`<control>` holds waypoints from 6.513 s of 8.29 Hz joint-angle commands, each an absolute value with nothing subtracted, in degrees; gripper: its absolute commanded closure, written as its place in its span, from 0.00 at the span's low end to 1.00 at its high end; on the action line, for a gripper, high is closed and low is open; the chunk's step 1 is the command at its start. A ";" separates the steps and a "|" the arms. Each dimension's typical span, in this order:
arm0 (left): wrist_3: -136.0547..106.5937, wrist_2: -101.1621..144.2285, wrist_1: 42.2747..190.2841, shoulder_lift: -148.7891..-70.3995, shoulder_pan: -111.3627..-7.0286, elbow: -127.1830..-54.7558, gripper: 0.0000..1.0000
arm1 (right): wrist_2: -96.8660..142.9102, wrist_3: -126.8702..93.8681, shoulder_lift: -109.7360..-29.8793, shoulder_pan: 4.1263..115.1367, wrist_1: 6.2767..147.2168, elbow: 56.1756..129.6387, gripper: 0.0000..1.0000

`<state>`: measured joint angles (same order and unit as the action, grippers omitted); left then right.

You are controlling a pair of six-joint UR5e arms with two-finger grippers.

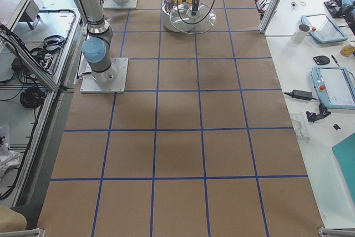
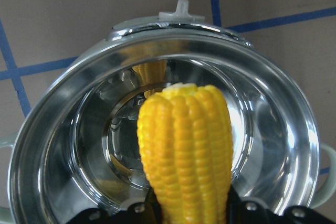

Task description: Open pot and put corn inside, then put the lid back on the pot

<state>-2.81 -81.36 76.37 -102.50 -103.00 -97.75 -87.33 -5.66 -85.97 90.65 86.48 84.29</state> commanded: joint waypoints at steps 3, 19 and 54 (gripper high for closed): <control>-2.55 -81.56 76.38 -104.94 -103.54 -98.00 1.00 | -88.50 -5.98 -86.04 90.97 85.96 84.29 0.74; 4.83 -92.98 91.73 -99.42 -88.17 -78.22 0.00 | -87.81 -9.99 -88.86 92.63 81.83 83.67 0.74; 8.35 -88.77 93.52 -95.10 -86.22 -80.33 0.00 | -87.54 -42.89 -68.12 122.43 104.05 82.71 0.73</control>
<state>8.35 -88.42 93.91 -95.13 -86.22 -79.96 -87.54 -43.03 -68.21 122.43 102.96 82.54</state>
